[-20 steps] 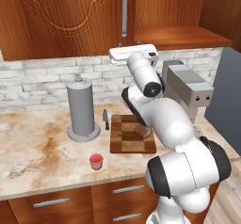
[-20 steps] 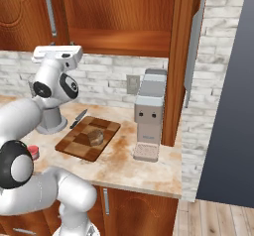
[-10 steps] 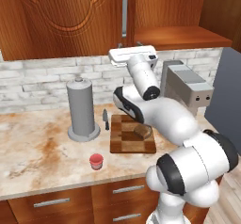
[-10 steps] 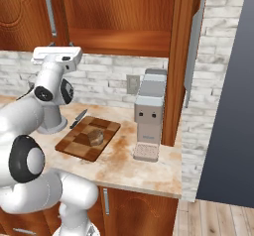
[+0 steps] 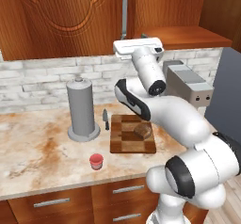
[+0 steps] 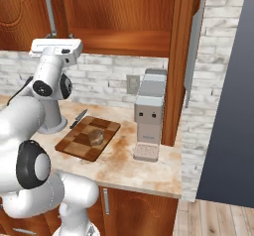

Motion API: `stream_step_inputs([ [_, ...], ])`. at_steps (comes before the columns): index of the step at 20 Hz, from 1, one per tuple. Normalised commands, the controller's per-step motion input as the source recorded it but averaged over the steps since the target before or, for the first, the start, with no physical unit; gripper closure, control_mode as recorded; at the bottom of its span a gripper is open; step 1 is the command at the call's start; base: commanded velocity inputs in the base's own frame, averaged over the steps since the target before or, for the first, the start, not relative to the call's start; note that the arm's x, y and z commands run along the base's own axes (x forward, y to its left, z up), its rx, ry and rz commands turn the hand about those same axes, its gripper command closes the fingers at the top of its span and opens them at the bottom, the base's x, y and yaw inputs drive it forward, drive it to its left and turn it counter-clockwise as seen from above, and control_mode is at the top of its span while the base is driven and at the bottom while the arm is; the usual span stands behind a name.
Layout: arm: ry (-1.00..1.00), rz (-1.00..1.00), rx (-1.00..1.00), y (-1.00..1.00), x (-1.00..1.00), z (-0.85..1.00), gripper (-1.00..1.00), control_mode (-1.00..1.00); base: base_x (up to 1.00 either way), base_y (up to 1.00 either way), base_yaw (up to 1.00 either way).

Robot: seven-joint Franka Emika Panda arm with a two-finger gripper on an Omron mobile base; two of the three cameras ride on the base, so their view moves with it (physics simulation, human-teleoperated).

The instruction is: Pick the bread, place it on the cutting board, pick the jam, place it on the counter, and close the cabinet.

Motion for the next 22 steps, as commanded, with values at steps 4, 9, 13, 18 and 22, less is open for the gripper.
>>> stream_step_inputs([
  [4,0.02,-0.01,0.00,-0.16,-0.60,0.64,-1.00,-1.00,0.00,0.00,0.00],
  [9,0.06,-0.05,0.00,-0.19,-0.76,0.59,-1.00,-1.00,0.00,0.00,0.00],
  [13,0.10,-0.07,0.00,-0.21,-0.84,0.54,-1.00,-1.00,0.00,0.00,0.00],
  [18,0.11,-0.07,0.00,-0.21,-0.83,0.46,-1.00,-1.00,0.00,0.00,0.00],
  [22,0.14,-0.06,-0.01,-0.17,-0.84,0.42,-1.00,-1.00,0.00,0.00,0.00],
])
